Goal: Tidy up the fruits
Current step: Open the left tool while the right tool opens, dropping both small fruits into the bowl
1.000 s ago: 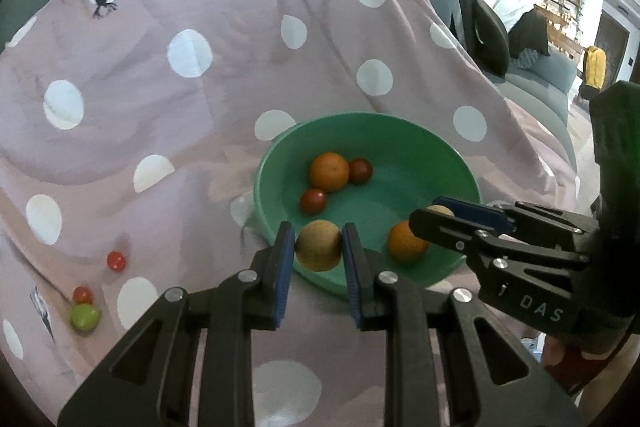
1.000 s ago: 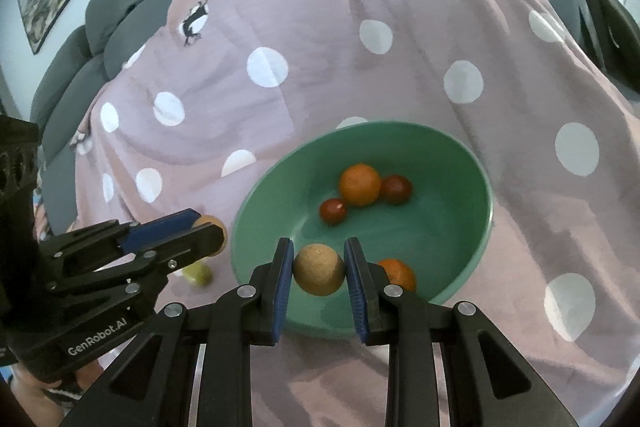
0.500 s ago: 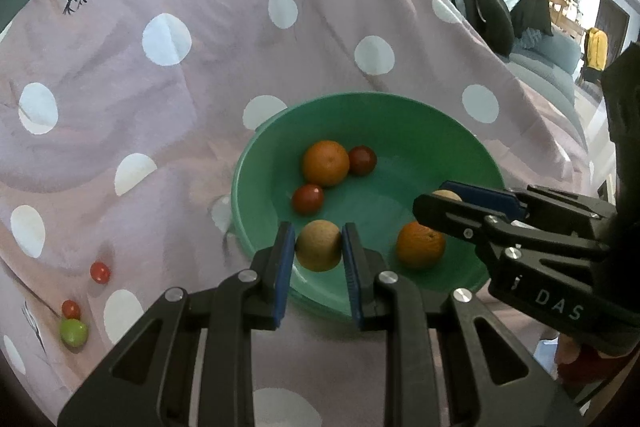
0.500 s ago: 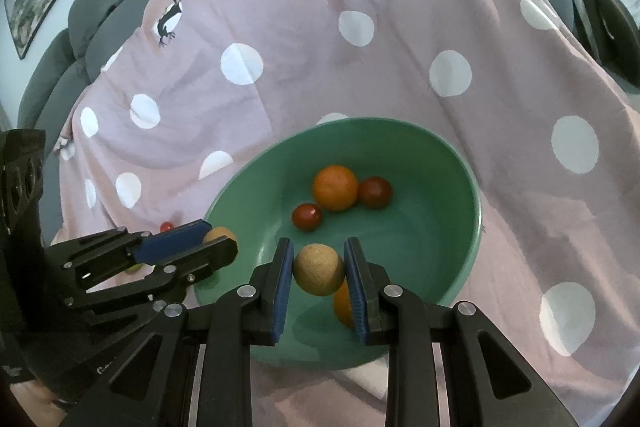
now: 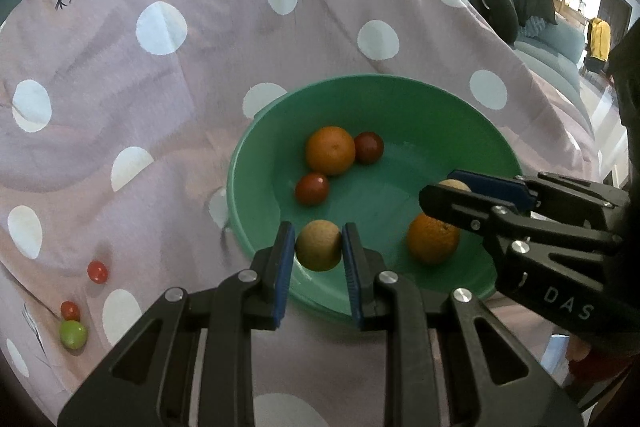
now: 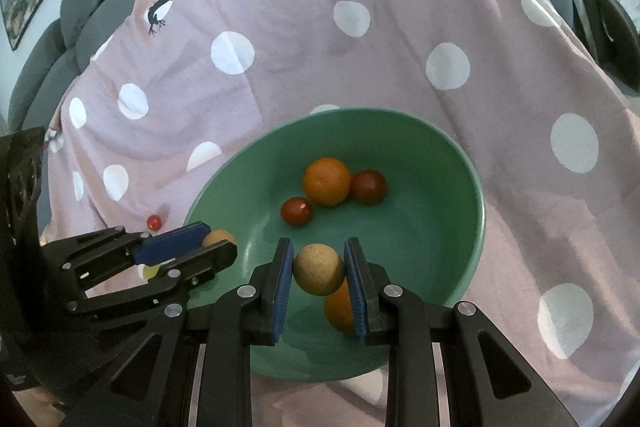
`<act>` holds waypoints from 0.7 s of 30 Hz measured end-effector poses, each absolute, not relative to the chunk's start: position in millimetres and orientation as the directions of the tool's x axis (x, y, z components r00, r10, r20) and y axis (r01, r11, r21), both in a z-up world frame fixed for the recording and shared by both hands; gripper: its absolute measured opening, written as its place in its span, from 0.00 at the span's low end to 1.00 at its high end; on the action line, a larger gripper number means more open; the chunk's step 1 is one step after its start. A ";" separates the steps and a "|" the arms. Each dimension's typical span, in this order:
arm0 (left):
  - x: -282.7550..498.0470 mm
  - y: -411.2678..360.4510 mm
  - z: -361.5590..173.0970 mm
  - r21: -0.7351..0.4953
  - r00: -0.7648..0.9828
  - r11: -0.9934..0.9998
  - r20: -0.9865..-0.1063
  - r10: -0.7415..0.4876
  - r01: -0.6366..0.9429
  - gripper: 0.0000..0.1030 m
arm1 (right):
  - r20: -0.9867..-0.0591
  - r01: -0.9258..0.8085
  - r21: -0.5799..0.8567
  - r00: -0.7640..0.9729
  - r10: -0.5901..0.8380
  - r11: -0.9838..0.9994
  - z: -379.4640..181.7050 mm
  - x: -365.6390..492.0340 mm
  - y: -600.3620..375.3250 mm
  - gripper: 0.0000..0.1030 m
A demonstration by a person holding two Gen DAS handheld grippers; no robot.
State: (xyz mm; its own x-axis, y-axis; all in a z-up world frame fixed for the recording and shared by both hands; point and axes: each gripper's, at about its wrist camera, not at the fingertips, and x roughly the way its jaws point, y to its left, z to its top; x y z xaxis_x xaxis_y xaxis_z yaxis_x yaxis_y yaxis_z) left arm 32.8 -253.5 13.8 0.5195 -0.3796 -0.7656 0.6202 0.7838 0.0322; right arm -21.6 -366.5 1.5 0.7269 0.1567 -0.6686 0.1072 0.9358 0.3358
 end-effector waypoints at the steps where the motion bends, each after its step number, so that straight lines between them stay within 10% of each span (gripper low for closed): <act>1: 32.6 -253.5 13.8 0.035 0.520 0.783 -0.766 -0.378 0.621 0.23 | -0.670 0.107 0.334 0.726 0.156 0.936 1.3 -21.0 -366.3 0.27; 21: 33.8 -253.4 12.5 0.029 0.510 0.778 -0.771 -0.382 0.627 0.30 | -0.683 0.124 0.318 0.718 0.136 0.940 2.8 -22.0 -364.7 0.28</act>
